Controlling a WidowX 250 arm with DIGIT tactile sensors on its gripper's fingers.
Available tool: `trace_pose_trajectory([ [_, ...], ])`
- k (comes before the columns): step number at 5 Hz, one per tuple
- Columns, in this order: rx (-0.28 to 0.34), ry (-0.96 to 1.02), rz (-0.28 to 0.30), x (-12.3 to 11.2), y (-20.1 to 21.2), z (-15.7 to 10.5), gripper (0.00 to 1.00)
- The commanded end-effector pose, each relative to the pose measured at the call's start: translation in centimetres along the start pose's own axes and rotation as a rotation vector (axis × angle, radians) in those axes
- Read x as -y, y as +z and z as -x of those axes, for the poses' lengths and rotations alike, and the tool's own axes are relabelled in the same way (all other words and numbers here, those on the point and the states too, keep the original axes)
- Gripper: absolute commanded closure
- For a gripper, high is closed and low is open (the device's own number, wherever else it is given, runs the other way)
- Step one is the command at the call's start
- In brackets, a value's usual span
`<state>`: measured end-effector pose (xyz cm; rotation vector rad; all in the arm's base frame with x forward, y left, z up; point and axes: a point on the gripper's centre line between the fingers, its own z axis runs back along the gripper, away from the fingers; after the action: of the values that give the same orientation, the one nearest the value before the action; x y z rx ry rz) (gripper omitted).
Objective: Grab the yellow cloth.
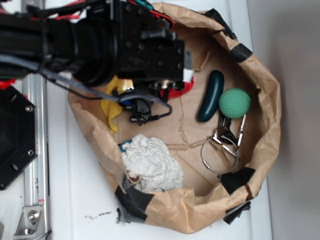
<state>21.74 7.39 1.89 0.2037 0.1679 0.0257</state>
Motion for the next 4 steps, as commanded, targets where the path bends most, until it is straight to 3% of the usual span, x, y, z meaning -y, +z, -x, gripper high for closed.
trace_pose_trajectory([
  [1,0.023,0.005,-0.016,-0.66,1.21,0.39,1.00],
  [4,0.026,-0.014,-0.029,-0.70,2.01,0.52,1.00],
])
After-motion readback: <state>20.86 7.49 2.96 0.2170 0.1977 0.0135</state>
